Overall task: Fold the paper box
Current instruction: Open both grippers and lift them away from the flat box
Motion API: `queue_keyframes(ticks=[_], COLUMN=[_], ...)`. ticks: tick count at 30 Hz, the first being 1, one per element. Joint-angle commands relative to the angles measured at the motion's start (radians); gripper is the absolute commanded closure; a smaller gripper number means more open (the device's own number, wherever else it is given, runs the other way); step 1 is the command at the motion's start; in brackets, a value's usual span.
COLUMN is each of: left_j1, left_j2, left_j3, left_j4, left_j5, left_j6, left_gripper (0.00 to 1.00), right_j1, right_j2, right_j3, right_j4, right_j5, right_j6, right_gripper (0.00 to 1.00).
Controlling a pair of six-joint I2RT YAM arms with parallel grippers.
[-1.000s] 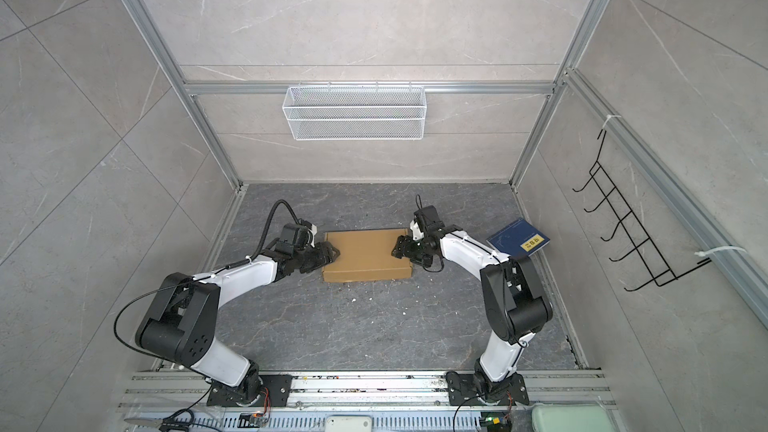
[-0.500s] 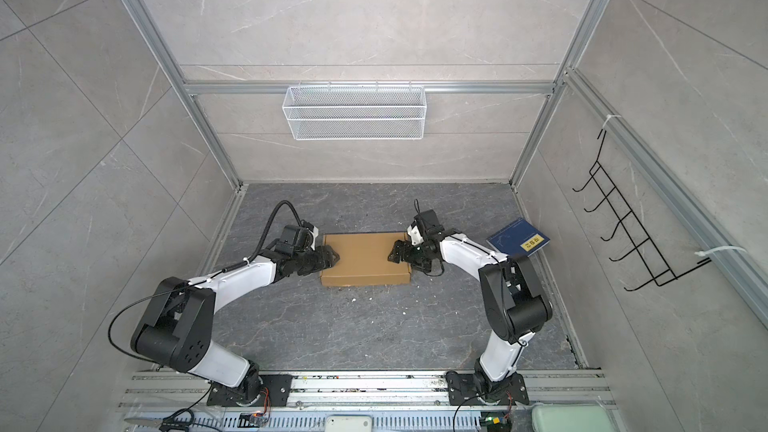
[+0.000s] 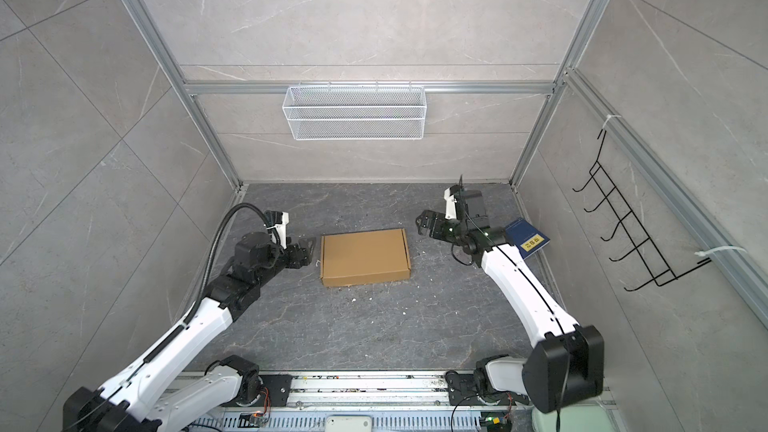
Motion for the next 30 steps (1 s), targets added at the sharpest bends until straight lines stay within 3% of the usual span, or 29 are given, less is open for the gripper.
queue_keyframes(ticks=[1, 4, 9, 16, 24, 30], left_j1=[-0.003, -0.004, 0.006, 0.097, 0.152, 0.222], left_j2=[-0.051, -0.091, -0.112, -0.064, 0.042, 0.165], left_j3=[-0.041, -0.074, -0.159, -0.264, -0.354, -0.380], left_j4=[0.069, 0.100, 0.214, 0.316, 0.479, 0.615], left_j5=[-0.208, -0.314, -0.471, -0.480, -0.508, -0.467], left_j6=[0.106, 0.126, 0.169, 0.164, 0.188, 0.186], left_gripper=[0.15, 0.14, 0.09, 0.08, 0.08, 0.08], right_j1=[-0.006, -0.007, -0.026, -0.081, -0.119, -0.149], right_j2=[-0.092, -0.150, -0.174, -0.180, -0.146, -0.155], right_j3=[-0.109, -0.199, -0.257, -0.360, -0.460, -0.524], right_j4=[0.150, 0.271, 0.287, 0.368, 0.462, 0.571], right_j5=[0.180, 0.241, 0.408, 0.533, 0.548, 0.563], right_j6=[-0.052, -0.122, -0.154, -0.129, -0.110, -0.167], right_gripper=[0.00, 0.00, 0.00, 0.00, 0.00, 0.00])
